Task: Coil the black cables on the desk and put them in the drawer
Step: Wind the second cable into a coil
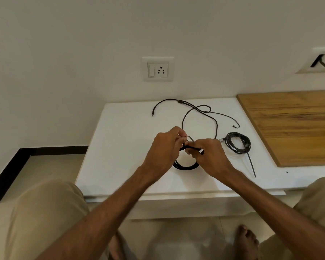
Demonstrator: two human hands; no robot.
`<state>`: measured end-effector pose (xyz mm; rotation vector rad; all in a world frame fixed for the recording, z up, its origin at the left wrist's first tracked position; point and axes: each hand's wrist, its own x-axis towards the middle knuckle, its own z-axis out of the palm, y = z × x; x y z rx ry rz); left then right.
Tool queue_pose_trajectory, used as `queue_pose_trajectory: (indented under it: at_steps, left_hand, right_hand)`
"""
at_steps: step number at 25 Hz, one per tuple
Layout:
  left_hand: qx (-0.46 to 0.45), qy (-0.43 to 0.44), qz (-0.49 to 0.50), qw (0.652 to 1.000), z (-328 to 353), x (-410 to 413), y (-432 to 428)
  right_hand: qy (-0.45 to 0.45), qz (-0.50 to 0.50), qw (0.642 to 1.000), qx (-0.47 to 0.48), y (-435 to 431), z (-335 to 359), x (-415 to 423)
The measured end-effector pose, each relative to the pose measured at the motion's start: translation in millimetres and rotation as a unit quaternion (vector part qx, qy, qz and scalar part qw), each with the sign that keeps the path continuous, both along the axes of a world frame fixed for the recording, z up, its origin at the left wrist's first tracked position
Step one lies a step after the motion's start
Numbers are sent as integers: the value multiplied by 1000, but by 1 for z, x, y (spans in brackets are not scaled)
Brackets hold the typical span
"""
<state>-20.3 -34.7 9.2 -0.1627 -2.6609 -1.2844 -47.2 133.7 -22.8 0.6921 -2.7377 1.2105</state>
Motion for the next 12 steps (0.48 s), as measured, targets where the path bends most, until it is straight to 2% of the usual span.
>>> queue_pose_trajectory:
  at_steps: [6, 12]
  left_hand:
    - [-73, 31, -52, 995, -9, -4, -14]
    - [-183, 126, -66, 973, -16, -5, -12]
  right_hand:
    - [-14, -2, 1000, -12, 4, 3, -4]
    - [-44, 27, 998, -36, 1, 5, -3]
